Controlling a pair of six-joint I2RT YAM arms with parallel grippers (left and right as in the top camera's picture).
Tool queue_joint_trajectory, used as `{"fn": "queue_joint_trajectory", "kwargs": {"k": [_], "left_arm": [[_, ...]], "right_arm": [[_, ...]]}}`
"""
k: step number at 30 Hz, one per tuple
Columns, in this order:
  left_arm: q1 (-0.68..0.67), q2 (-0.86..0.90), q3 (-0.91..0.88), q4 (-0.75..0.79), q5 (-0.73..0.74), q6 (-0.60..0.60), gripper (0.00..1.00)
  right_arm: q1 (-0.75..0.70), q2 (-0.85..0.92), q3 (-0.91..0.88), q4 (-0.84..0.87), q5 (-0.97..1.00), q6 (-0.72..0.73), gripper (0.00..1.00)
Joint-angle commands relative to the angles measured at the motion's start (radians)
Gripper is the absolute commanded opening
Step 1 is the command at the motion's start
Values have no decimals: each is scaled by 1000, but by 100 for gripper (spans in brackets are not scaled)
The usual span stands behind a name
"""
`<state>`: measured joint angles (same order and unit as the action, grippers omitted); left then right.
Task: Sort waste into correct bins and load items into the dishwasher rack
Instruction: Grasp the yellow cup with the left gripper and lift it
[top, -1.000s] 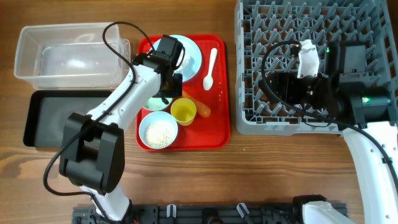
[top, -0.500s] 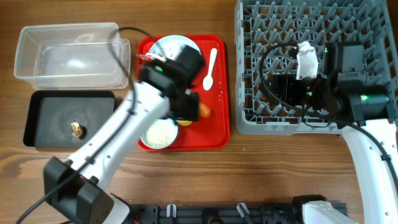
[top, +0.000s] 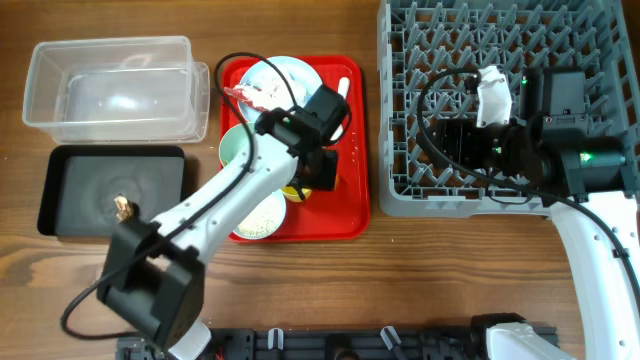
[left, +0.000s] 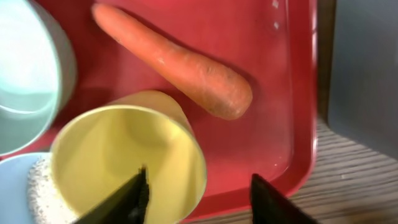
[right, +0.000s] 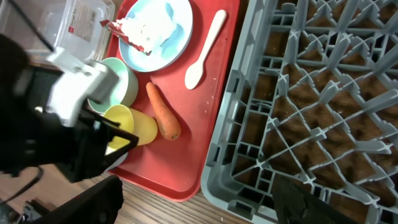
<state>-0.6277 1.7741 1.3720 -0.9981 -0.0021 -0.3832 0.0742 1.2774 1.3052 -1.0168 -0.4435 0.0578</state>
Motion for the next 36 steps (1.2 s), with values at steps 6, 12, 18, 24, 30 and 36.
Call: {"fn": "queue_joint_trajectory", "kwargs": {"k": [6,12,18,24,30,36], "left_arm": [[-9,79,-17,0,0,35,4],[-9,36,126,-148,2,35,4],[71,-57,336,-237,291,109,4],[390,-87,336,-216,1172,541,4],[507,-87,337,-84,1579,594,4],[444,-87,337,-74,1579,574,4]], "right_arm": [[2,9,15,2,10,-13,80],[2,9,15,14,9,-13,80],[2,8,15,31,-190,-104,89],[2,8,15,167,-483,-190,94],[2,10,15,322,-626,-188,95],[2,81,15,552,-719,-50,95]]}}
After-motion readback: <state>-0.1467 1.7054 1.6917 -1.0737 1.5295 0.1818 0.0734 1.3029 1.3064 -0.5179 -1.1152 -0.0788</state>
